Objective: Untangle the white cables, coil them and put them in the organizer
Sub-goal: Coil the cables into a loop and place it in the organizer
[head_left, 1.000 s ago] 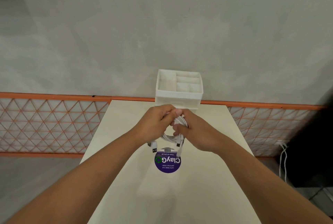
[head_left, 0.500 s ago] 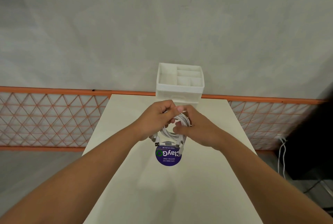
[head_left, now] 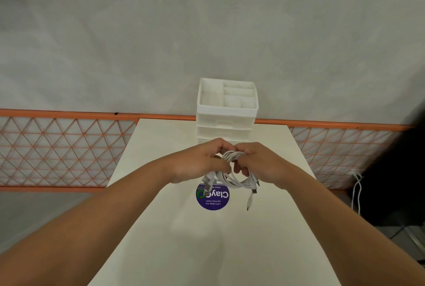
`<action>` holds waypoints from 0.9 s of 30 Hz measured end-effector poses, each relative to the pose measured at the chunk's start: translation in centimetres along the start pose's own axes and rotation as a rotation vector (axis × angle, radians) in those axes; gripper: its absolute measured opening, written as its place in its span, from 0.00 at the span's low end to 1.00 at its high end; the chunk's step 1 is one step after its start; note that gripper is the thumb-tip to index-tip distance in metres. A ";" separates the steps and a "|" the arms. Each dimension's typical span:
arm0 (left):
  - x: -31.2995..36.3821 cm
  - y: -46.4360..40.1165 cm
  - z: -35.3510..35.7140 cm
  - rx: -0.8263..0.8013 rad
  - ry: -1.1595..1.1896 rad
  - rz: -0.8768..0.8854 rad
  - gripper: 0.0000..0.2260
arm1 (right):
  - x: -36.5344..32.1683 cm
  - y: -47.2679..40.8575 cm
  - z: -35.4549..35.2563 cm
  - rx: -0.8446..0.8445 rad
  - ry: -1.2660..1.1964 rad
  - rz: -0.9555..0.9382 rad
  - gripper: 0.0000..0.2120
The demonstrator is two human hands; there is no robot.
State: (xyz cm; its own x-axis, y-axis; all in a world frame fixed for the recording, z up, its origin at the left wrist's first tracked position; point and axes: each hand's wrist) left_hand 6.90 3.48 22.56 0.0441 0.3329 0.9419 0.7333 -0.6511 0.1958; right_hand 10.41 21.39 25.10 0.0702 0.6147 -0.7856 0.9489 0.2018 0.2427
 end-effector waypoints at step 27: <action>0.1 0.4 -1.8 -0.002 -0.109 -0.017 0.12 | 0.0 -1.0 -0.8 0.090 -0.274 0.012 0.21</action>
State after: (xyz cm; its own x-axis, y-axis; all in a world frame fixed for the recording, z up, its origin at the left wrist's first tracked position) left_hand 5.97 1.97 23.23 0.1053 0.4158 0.9033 0.7332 -0.6461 0.2120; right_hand 9.21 21.77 25.34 0.1509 0.3855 -0.9103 0.9700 0.1195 0.2115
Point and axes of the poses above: each hand's wrist, its own y-axis away from the middle knuckle, its own z-axis out of the palm, x = y × z
